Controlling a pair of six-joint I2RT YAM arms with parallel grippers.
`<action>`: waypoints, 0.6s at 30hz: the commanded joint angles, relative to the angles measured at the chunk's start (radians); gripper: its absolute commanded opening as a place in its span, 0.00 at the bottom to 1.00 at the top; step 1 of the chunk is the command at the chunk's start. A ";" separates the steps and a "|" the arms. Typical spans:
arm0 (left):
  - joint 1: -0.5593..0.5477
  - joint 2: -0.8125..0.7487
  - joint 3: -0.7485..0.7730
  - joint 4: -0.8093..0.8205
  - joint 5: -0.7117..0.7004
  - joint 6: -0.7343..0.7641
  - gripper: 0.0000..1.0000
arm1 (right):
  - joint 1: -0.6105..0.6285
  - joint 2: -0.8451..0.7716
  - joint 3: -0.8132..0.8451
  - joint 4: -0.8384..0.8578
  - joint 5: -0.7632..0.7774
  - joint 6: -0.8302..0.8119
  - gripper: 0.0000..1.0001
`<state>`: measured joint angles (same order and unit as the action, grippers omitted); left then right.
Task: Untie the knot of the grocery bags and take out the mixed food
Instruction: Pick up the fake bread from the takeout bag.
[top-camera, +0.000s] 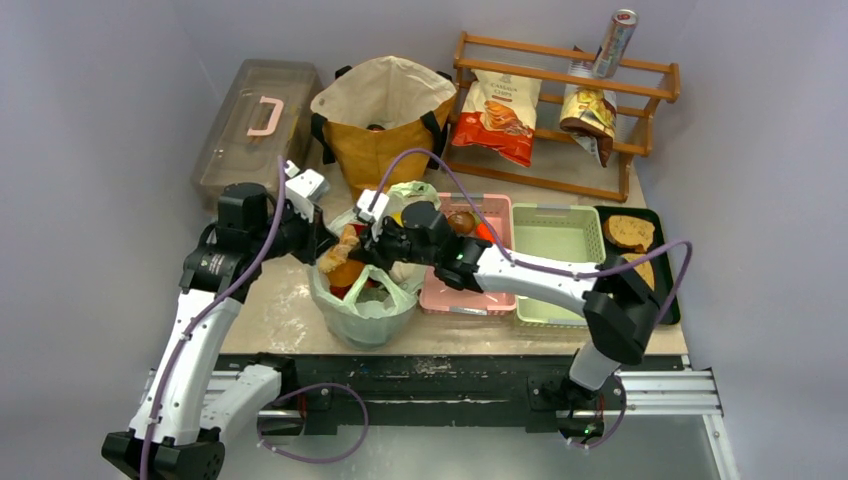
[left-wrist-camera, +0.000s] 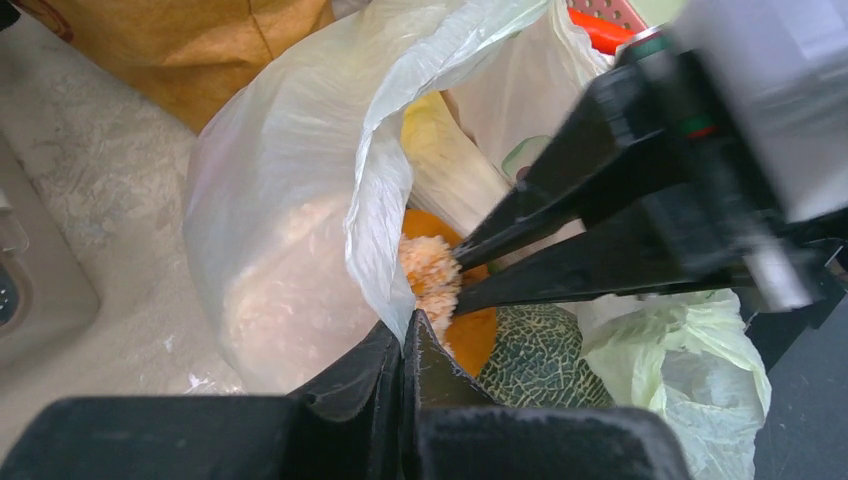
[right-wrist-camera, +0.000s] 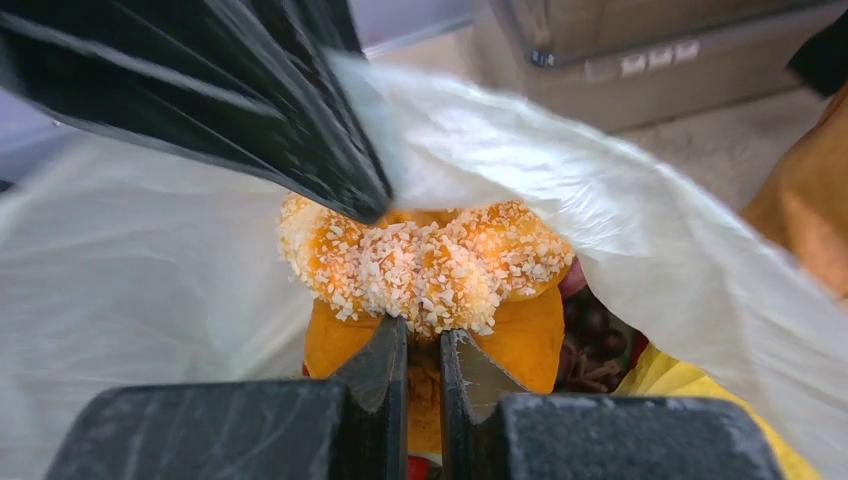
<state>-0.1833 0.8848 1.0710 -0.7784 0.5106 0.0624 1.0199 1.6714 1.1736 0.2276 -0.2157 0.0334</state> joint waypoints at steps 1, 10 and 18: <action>0.008 0.013 -0.005 0.047 -0.037 -0.027 0.00 | -0.005 -0.086 0.011 0.033 0.007 -0.013 0.00; 0.014 0.040 0.019 0.060 -0.110 -0.042 0.00 | -0.068 -0.215 -0.026 -0.093 -0.003 -0.024 0.00; 0.023 0.065 0.024 0.068 -0.104 -0.053 0.00 | -0.100 -0.390 -0.093 -0.176 -0.018 -0.084 0.00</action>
<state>-0.1699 0.9344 1.0687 -0.7460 0.4145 0.0372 0.9199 1.3800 1.0805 0.0574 -0.2253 0.0025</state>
